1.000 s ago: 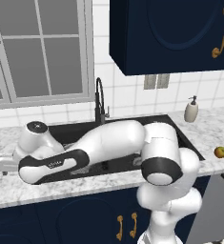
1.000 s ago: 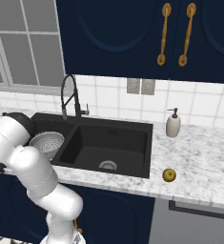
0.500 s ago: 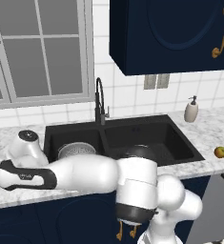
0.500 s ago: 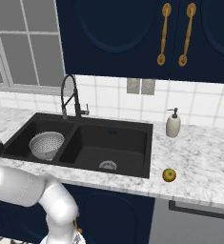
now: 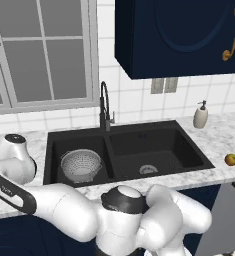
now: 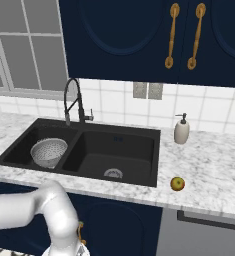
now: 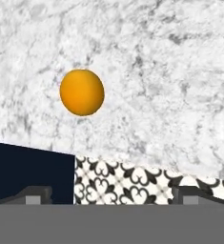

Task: Put the colander in the sink, put the apple, orange in the colander, and turn on the sink faucet and pour water over the colander.

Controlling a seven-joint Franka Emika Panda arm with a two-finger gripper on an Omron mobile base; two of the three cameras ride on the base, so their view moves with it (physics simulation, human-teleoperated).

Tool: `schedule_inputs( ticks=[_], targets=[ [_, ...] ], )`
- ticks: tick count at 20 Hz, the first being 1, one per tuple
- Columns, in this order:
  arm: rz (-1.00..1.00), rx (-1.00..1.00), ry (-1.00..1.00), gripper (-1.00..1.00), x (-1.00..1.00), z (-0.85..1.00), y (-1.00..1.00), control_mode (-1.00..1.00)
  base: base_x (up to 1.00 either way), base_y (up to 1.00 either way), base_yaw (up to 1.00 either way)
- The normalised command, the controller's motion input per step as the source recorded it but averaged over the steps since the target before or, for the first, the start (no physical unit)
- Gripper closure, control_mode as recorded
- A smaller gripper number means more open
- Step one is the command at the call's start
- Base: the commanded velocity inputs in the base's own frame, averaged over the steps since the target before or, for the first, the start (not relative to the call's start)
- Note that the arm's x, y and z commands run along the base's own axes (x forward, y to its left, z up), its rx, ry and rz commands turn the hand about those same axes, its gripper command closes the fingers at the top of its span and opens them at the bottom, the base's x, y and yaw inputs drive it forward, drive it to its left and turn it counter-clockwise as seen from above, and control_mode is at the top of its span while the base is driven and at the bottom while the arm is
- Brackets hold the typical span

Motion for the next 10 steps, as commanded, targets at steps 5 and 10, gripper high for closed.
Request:
schedule_inputs(
  ticks=[5, 10],
  targets=[
    [0.00, -0.08, 0.00, -1.00, 0.01, -0.04, 0.40, -1.00, 0.00, 0.00, 0.00],
    [0.00, -0.05, 0.00, -1.00, 0.05, -0.01, 0.23, -1.00, 0.00, 0.00, 0.00]
  ],
)
